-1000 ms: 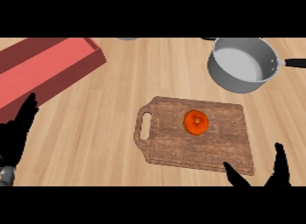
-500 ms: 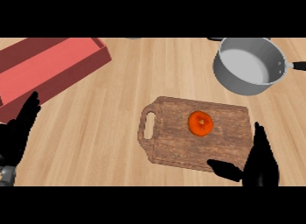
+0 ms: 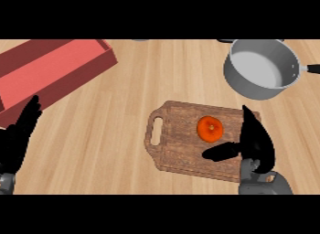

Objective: Pick the squash from the cutting board and place it in the pot

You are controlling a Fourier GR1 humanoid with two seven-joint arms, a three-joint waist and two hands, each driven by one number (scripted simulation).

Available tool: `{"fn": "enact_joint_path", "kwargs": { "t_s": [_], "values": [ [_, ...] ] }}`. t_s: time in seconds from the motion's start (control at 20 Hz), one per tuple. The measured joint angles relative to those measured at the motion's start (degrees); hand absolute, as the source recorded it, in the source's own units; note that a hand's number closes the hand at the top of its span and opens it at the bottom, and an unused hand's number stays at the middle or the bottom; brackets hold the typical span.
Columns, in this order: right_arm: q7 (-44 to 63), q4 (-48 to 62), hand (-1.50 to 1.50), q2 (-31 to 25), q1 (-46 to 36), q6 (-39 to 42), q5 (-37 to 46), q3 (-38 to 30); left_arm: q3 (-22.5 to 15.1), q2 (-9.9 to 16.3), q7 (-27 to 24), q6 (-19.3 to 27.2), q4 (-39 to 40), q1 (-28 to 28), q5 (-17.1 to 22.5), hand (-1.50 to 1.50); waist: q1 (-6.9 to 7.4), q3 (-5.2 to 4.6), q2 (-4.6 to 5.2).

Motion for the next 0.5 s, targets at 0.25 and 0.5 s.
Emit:
{"fn": "enact_joint_path", "kwargs": {
  "t_s": [0.25,0.5],
  "values": [
    [1.9,6.38,-1.5,-0.06,-8.36,3.17,-5.24,-2.2,-0.01,-0.69,0.4,0.45,-0.33,0.44,-0.68,0.0,-0.27,0.04,-0.06],
    [2.77,12.57,-1.5,-0.13,-13.01,4.78,-6.71,-3.78,0.58,-0.75,-0.12,0.03,-0.77,1.45,-0.77,0.0,-0.49,0.05,-0.18]
  ]
}}
